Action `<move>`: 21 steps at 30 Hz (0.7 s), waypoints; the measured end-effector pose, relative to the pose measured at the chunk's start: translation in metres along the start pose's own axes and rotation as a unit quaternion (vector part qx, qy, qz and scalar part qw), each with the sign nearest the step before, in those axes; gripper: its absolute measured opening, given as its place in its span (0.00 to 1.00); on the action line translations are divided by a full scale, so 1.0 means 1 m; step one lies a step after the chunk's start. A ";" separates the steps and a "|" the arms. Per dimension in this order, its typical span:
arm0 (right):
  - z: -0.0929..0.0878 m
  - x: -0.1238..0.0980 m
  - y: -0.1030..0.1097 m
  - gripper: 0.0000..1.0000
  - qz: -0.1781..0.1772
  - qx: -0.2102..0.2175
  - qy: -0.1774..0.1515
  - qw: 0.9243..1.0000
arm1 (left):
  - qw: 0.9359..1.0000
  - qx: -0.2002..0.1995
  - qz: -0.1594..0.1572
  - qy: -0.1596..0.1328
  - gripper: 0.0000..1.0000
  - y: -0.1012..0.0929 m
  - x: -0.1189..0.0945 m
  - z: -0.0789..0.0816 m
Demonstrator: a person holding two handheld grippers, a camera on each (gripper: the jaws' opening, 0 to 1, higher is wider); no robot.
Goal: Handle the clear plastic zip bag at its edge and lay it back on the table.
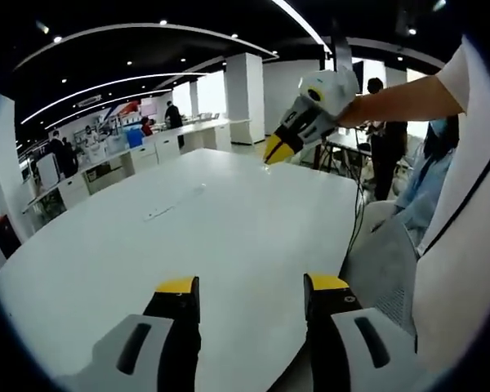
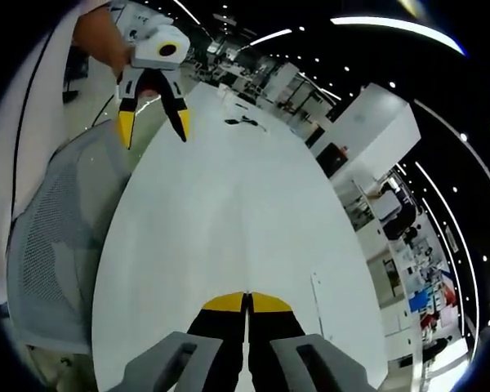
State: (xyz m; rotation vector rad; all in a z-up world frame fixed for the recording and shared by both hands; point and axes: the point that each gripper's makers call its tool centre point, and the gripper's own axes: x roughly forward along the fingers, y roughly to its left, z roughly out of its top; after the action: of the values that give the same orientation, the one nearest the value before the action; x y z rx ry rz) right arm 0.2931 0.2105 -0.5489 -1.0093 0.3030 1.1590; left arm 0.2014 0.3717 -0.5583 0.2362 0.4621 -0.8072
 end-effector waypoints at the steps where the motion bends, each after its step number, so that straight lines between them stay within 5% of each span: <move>1: 0.001 -0.001 0.000 0.00 0.001 -0.002 -0.001 1.000 | 1.000 0.007 -0.001 0.000 0.49 0.001 0.000 0.005; 21: 0.016 -0.021 -0.001 0.00 0.015 -0.014 -0.011 1.000 | 0.993 0.112 -0.018 0.020 0.37 0.028 0.001 0.065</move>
State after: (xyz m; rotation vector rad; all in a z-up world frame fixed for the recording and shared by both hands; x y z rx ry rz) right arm 0.2805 0.2103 -0.5254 -1.0179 0.2854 1.2037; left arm 0.2428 0.3652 -0.5010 0.4545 0.4140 -0.8927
